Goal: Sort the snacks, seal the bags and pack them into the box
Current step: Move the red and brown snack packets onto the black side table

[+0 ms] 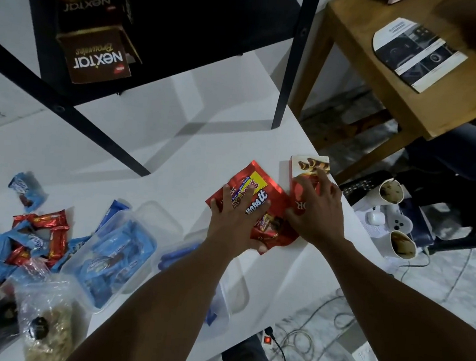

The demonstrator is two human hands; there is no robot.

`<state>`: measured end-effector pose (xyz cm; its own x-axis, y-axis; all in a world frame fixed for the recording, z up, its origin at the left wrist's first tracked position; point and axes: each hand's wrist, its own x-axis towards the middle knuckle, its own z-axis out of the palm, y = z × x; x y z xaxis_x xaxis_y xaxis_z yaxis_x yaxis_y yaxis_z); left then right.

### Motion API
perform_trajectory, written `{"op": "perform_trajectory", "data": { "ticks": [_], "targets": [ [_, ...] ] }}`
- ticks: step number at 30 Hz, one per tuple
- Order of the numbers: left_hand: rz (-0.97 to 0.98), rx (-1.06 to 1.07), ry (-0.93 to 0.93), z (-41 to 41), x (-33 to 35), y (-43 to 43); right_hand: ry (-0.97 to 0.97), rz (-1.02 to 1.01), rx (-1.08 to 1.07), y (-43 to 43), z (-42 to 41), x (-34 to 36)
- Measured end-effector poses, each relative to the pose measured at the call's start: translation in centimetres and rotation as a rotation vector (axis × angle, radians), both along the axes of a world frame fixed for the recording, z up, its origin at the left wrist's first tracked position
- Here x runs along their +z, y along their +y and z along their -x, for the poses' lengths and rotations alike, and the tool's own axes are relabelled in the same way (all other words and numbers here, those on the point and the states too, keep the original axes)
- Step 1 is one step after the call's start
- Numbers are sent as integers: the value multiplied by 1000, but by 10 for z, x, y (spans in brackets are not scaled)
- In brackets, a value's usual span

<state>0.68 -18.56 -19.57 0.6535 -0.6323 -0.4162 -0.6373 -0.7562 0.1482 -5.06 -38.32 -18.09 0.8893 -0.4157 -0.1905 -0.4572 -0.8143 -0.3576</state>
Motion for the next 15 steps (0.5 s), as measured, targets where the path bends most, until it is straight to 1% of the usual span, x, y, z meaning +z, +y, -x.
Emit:
{"op": "perform_trajectory", "data": {
  "ticks": [3, 6, 9, 15],
  "targets": [
    [27, 3, -70, 1, -2, 0, -4, 11, -3, -3, 0, 4],
    [46, -41, -150, 7, -7, 6, 3, 15, -5, -5, 1, 7],
    [34, -55, -154, 6, -7, 9, 15, 1, -10, -7, 0, 11],
    [77, -12, -42, 3, 5, 12, -10, 12, 6, -5, -5, 26]
  ]
}}
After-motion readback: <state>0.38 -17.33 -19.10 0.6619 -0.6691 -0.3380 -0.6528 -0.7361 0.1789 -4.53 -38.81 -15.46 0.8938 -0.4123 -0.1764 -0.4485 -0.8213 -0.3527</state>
